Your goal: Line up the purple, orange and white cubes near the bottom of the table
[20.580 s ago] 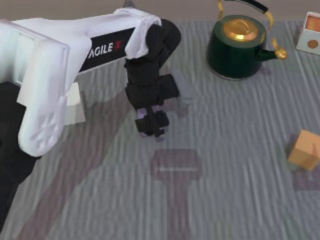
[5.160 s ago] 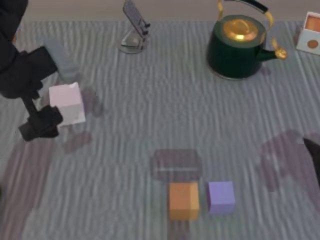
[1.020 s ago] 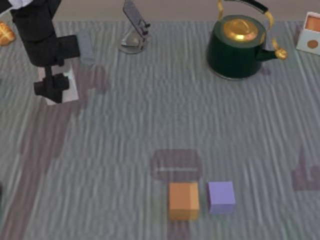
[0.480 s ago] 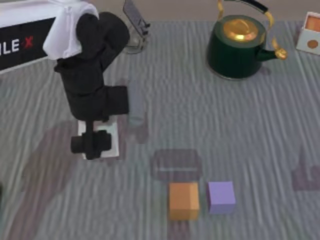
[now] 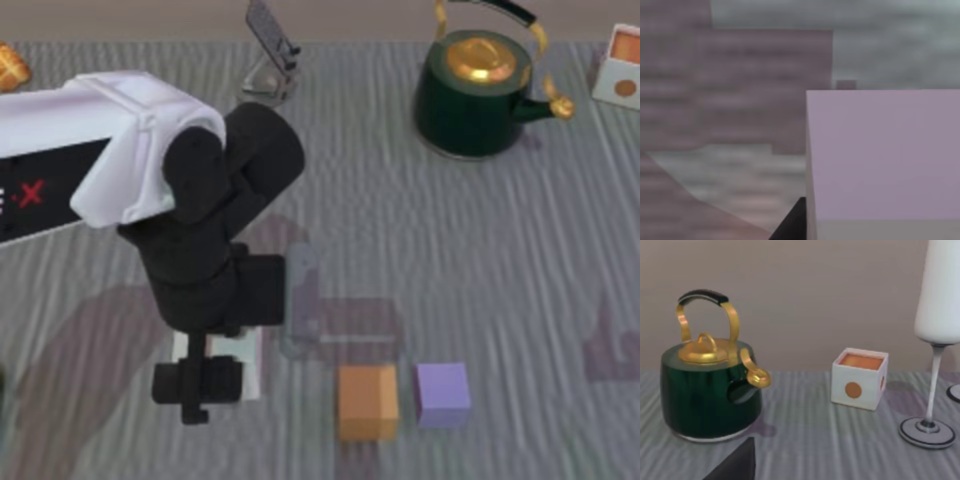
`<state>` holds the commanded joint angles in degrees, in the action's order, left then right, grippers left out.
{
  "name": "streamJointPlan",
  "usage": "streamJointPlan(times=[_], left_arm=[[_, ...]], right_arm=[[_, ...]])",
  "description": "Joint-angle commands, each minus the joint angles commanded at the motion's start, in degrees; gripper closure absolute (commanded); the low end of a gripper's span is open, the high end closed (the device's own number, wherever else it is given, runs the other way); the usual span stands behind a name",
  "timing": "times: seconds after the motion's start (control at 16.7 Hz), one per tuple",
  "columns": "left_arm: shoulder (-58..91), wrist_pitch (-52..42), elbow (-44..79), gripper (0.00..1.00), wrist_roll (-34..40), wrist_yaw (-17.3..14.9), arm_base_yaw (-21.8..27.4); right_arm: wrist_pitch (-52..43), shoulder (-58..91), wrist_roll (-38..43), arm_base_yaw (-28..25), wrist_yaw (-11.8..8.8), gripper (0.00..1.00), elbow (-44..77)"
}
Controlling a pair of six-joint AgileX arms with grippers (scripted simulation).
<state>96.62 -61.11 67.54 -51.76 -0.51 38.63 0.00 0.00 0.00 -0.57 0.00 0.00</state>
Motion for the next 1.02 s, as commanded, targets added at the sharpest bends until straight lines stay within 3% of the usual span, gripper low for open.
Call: streamJointPlan(times=[0.3,0.66,0.96,1.02], left_arm=[[1.1,2.1,-1.4,1.00,-0.1,0.0,-0.1],[6.2,14.9,-8.6,1.00,0.4,0.0,0.5],[6.7,16.0,-9.3,1.00,0.5,0.0,0.6],[6.7,16.0,-9.3,0.92,0.5,0.0,0.6]], right_arm=[[0.0,0.0,0.0,0.0,0.0,0.00,0.0],[0.0,0.0,0.0,0.0,0.0,0.00,0.0],[0.0,0.0,0.0,0.0,0.0,0.00,0.0],[0.0,0.0,0.0,0.0,0.0,0.00,0.0]])
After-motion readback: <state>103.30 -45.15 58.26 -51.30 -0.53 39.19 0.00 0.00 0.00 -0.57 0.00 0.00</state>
